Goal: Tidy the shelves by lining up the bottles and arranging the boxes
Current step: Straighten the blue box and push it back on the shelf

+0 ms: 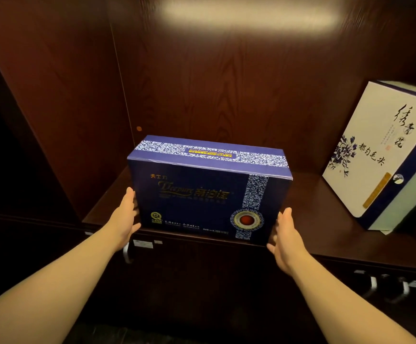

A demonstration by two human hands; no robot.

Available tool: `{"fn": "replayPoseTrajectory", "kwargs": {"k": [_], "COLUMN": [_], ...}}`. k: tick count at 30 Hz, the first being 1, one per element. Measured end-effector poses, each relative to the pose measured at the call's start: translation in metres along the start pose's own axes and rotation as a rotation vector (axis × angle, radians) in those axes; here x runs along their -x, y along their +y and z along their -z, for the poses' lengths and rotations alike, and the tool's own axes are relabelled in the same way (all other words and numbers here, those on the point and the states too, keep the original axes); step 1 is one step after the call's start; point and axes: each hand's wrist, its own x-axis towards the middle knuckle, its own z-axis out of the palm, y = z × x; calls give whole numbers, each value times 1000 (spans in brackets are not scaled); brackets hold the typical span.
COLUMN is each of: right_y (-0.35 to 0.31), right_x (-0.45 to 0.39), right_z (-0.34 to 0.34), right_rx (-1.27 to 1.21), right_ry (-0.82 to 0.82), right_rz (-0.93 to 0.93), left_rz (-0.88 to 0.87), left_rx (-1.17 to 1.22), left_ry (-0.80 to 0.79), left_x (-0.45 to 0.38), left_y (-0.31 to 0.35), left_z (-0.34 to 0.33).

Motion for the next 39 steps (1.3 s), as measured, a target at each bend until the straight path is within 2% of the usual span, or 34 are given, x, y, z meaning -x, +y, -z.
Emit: {"fn": "replayPoseTrajectory", "kwargs": {"k": [5,28,39], "right_y": [6,5,4], "right_x": [0,2,2], "right_z": [-8,-11,-14], "right_rx": [-57,-52,-71], "right_ry": [73,3,29], "right_rz": [-34,-42,-39], "left_rz": [28,37,31], "left_rx": [37,100,78], "left_ry": [-48,-78,-83], "left_x": [-2,-2,3], "left_y": [-2,-1,0], "left_z": [2,3,4]}}
